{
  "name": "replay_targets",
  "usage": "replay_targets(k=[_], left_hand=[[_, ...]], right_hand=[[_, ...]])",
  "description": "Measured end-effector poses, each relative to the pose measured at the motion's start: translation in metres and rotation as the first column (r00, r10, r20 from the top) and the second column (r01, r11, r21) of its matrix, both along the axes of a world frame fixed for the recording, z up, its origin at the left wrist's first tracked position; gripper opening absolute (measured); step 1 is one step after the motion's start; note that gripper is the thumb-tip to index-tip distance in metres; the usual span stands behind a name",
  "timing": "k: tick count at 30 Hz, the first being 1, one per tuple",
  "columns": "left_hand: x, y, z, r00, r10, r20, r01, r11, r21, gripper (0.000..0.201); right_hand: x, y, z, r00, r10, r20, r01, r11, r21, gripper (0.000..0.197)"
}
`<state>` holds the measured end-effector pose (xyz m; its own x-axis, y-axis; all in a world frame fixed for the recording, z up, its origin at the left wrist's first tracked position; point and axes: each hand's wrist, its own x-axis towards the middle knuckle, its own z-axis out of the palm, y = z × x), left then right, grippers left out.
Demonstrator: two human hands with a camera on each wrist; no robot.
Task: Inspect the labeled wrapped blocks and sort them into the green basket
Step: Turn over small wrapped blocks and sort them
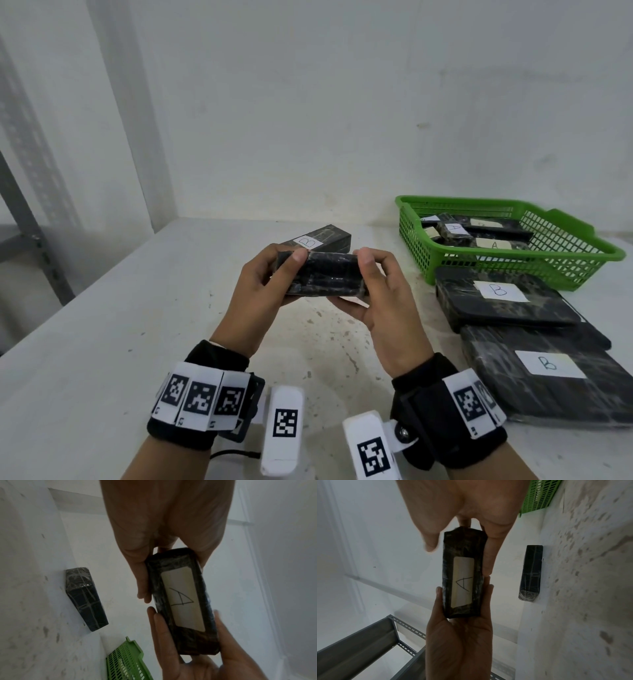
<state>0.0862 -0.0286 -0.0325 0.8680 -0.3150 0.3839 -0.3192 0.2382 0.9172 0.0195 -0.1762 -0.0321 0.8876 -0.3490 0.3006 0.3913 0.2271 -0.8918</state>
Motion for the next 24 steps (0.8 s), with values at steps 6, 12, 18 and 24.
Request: replay_targets(k=[6, 12, 18, 24], left_hand=[[-0.0026, 0.0005, 0.001, 0.997, -0.078, 0.002, 0.078, 0.997, 0.008, 0.039], [-0.0047, -0.0014, 0.0023, 0.999, -0.039, 0.008, 0.039, 0.999, 0.013, 0.02], [-0.0081, -0.0023, 0.0044, 0.994, -0.077, -0.074, 0.079, 0.997, 0.017, 0.028], [-0.0075, 0.0004, 0.0065, 0.993, -0.063, -0.102, 0.063, 0.998, 0.004, 0.019]], right_hand=[[0.002, -0.0039, -0.0018, 0.998, -0.061, 0.018, 0.06, 0.998, 0.036, 0.026], [-0.0004, -0.0015, -0.0003, 1.0, -0.029, 0.003, 0.029, 0.999, 0.028, 0.034], [-0.0022, -0.0032, 0.0016, 0.997, -0.074, 0.032, 0.074, 0.997, 0.006, 0.025], [-0.002, 0.0003, -0.0012, 1.0, 0.005, 0.006, -0.005, 1.0, -0.012, 0.027]])
